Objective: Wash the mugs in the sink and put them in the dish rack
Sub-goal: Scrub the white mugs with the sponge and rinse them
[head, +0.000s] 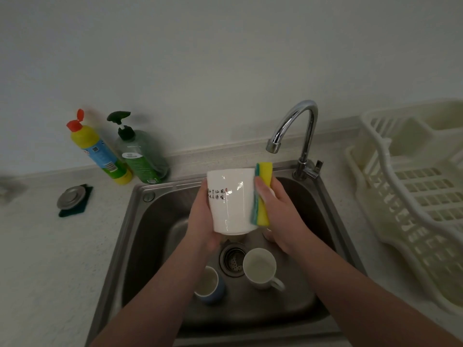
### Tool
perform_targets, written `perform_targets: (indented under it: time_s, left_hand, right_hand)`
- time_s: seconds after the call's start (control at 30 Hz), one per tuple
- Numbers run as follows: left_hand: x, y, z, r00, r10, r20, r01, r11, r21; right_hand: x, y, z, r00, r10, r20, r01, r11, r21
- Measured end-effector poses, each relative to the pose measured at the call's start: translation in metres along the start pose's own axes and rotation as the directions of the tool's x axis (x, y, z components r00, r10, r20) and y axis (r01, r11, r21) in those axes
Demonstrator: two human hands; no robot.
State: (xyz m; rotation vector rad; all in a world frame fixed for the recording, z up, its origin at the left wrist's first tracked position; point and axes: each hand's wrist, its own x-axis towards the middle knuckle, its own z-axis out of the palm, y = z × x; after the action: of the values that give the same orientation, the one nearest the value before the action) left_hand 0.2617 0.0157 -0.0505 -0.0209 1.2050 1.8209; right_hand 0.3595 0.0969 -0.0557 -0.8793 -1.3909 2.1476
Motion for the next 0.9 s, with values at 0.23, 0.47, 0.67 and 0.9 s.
perform_targets:
  time_s: [0.23,0.47,0.67,0.9]
  left_hand:
    - [0.001,0.0,-0.002,1.0,0.005,0.009,-0.004,0.999,-0.046]
    - [0.0,0.002,0.0,1.0,-0.009,-0.001,0.009,0.998,-0.055]
    - [0.0,0.004,0.001,1.0,-0.016,-0.022,0.015,1.0,-0.011]
    - [-0.001,0.009,0.006,1.0,-0.009,-0.015,0.01,1.0,0.016]
  right_hand:
    - [-0.006,0.003,0.014,0.933,-0.356,0.06,0.346,0.832,-0.433]
    - [-0.006,-0.007,0.003,1.0,0.007,0.006,-0.007,1.0,-0.002]
    - [-0.009,0.003,0.008,0.971,-0.24,0.011,0.236,0.946,-0.221]
    - [-0.006,-0.016,-0.001,0.998,-0.033,0.048,0.03,0.998,0.055]
